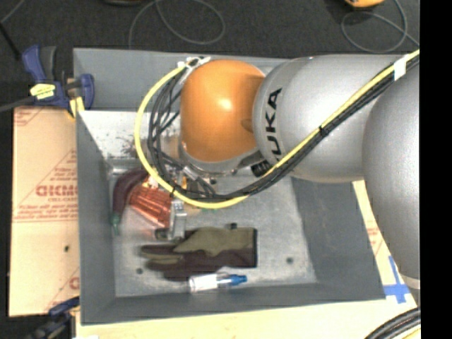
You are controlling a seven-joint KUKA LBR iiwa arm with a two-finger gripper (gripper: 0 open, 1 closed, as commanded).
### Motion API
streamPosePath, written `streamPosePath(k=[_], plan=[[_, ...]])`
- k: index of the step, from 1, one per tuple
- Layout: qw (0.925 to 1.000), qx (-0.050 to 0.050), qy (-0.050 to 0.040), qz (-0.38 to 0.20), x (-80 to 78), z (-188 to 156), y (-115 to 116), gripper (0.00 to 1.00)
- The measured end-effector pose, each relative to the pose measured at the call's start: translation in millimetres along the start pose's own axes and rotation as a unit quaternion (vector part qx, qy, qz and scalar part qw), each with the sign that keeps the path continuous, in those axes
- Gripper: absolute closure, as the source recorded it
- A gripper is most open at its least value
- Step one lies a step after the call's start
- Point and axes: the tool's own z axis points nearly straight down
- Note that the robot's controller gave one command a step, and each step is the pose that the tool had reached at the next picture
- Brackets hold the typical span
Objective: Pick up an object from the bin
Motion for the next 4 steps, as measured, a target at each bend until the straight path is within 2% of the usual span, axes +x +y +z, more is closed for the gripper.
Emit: streamPosePath(k=[1, 3, 4], plan=[[1.0000, -0.001, -0.0041, 0.002, -1.7, -5, -1, 0.00], [0.9982, 0.000, -0.0062, -0.060, 3.5, 43, -4, 0.00], [0.9851, 0.001, -0.0032, -0.172, -0.7, 70, 5, 0.00]])
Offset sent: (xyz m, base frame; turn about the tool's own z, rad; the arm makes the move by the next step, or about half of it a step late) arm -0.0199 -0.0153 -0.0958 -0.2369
